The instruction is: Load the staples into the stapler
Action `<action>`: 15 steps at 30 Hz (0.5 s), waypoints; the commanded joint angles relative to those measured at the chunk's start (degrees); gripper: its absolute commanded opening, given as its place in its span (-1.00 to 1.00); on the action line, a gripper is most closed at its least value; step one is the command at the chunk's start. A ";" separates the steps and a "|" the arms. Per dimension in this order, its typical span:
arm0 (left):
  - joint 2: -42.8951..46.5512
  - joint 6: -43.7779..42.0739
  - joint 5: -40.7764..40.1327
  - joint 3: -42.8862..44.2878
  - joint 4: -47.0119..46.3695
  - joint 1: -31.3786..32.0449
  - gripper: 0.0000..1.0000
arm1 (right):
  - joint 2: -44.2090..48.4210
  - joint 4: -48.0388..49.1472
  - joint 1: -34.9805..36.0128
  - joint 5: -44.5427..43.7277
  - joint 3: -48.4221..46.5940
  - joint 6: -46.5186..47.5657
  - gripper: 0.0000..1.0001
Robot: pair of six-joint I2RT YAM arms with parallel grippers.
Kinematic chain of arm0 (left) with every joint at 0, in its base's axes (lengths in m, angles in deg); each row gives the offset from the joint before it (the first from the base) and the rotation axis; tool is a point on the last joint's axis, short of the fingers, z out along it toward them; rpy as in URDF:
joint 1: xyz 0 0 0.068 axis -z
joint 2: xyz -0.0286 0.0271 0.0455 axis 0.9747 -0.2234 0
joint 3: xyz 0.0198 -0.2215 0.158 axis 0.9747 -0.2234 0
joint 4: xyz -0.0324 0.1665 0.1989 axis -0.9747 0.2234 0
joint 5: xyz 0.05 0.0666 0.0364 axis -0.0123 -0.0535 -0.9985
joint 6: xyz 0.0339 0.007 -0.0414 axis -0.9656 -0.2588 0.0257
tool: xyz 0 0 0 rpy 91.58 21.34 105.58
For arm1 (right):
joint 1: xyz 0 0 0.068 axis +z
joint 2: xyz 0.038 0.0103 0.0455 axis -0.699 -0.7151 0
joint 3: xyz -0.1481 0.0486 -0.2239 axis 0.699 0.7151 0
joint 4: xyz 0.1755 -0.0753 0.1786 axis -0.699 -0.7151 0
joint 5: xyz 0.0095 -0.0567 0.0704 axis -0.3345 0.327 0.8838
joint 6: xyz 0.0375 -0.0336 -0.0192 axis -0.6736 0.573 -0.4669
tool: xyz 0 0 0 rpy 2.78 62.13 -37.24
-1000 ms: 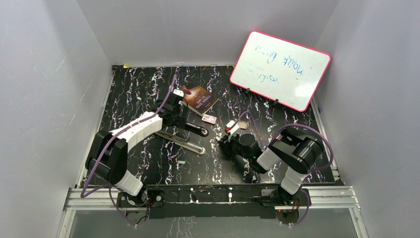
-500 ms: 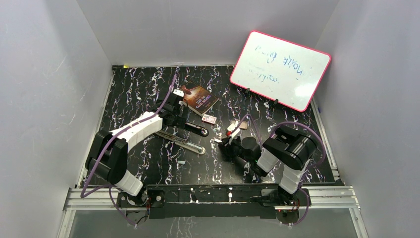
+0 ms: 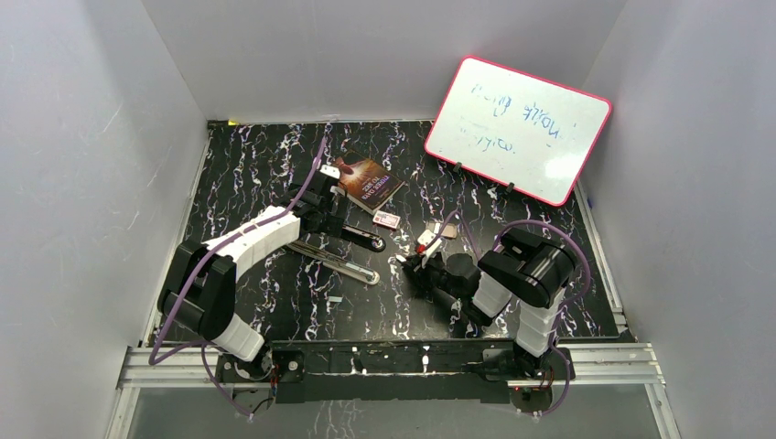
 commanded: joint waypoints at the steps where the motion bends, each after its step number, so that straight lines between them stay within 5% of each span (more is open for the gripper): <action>1: 1.86 -0.44 -0.93 -0.10 0.33 0.29 0.96 | -0.50 -3.54 0.06 1.33 0.01 1.68 -0.62; 10: 1.87 -0.52 -1.12 -0.10 0.40 0.36 0.96 | 5.04 -6.30 0.06 1.69 -0.93 -1.10 -0.93; 15: 1.99 -0.52 -1.09 -0.10 0.42 0.34 0.96 | 19.18 -22.60 0.07 -0.80 -6.91 -1.14 -1.00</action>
